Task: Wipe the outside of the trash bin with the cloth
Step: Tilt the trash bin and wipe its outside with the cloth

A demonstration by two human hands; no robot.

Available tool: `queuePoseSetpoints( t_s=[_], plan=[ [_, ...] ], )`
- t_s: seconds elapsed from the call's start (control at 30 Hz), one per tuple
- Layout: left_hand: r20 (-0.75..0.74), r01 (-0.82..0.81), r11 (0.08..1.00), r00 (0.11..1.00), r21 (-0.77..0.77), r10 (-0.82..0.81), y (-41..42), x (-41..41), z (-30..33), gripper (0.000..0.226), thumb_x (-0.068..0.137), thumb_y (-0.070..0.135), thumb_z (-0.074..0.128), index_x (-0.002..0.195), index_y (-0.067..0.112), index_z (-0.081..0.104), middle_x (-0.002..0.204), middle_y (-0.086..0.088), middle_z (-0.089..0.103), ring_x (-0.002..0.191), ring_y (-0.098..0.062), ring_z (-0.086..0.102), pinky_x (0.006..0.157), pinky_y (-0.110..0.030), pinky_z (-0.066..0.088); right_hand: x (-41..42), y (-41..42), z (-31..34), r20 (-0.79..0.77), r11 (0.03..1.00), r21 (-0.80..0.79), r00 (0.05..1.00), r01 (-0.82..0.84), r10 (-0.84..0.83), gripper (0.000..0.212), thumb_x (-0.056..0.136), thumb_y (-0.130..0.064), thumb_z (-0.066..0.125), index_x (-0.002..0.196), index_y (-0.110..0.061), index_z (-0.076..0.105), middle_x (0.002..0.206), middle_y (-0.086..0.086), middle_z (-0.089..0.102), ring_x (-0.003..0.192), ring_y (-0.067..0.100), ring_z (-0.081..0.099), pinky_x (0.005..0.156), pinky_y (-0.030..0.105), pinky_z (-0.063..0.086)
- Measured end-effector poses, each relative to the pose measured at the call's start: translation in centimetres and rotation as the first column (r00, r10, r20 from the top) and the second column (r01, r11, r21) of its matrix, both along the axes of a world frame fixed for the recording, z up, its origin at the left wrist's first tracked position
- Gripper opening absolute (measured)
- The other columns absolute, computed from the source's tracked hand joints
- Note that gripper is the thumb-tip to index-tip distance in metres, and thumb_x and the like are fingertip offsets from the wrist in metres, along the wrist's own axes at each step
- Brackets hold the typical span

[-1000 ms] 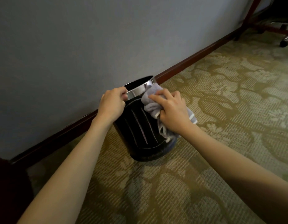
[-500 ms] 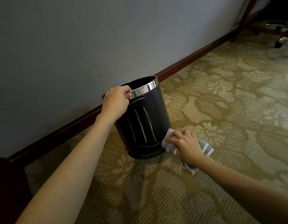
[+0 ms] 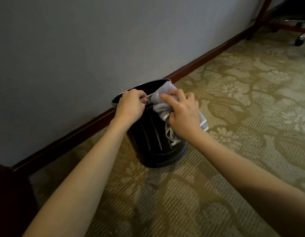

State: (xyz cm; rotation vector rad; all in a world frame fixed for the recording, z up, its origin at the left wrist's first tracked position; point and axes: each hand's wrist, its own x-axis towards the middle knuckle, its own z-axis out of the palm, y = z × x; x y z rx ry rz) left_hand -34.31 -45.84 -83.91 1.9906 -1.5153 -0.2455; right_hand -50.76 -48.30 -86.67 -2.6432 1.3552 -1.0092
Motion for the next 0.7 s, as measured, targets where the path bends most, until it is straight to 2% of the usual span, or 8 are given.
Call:
queuePoseSetpoints(
  t_s=[0.1,0.23,0.5,0.6,0.7],
  plan=[
    [-0.053,-0.016,1.000,0.998,-0.027,0.015,0.0,1.0,-0.1,0.037,0.089,0.007,0.054,0.058,0.026,0.052,0.054,0.006,0.048,0.051,-0.012,0.045,0.047,-0.027,0.030,-0.6,1.1,-2.3,-0.162,0.992,-0.112,0.986,-0.053,0.034,0.043,0.075,-0.011,0.059,0.116,-0.025,0.064,0.121,0.008,0.060,0.095,0.041,0.051,0.071,0.046,0.044],
    [-0.103,-0.040,0.998,0.994,-0.045,0.035,0.0,2.1,-0.2,0.036,0.090,0.008,0.054,0.059,0.027,0.055,0.057,0.006,0.053,0.054,-0.006,0.049,0.049,-0.021,0.034,-2.6,2.3,-6.3,-0.338,0.968,-0.185,0.936,-0.169,0.099,0.045,0.068,-0.016,0.069,0.112,-0.026,0.064,0.114,0.008,0.063,0.090,0.041,0.056,0.066,0.043,0.045],
    [-0.134,-0.050,0.999,0.990,0.002,0.050,0.0,3.2,-0.2,0.022,0.092,0.011,0.054,0.076,0.022,0.064,0.072,0.007,0.058,0.066,-0.005,0.054,0.052,-0.014,0.033,-6.8,3.9,-11.2,-0.532,0.970,-0.030,0.825,-0.241,0.189,0.053,0.061,-0.020,0.075,0.112,-0.027,0.063,0.115,0.007,0.061,0.092,0.040,0.056,0.066,0.044,0.048],
    [-0.140,-0.051,0.999,0.989,0.015,0.052,0.2,3.1,-0.1,0.019,0.092,0.011,0.055,0.080,0.021,0.066,0.074,0.008,0.058,0.066,-0.004,0.054,0.052,-0.011,0.033,-7.2,3.8,-11.0,-0.533,0.972,0.038,0.818,-0.232,0.216,0.048,0.066,-0.020,0.074,0.111,-0.030,0.062,0.114,0.004,0.060,0.091,0.037,0.055,0.066,0.044,0.048],
    [-0.151,-0.049,0.998,0.987,0.024,0.052,0.2,3.0,0.0,0.015,0.091,0.013,0.058,0.094,0.017,0.072,0.086,0.003,0.061,0.071,-0.005,0.054,0.059,-0.014,0.037,-7.0,3.2,-9.6,-0.464,0.973,0.095,0.856,-0.210,0.230,0.041,0.076,-0.020,0.067,0.115,-0.031,0.061,0.118,0.005,0.057,0.092,0.036,0.053,0.068,0.044,0.046]
  ],
)
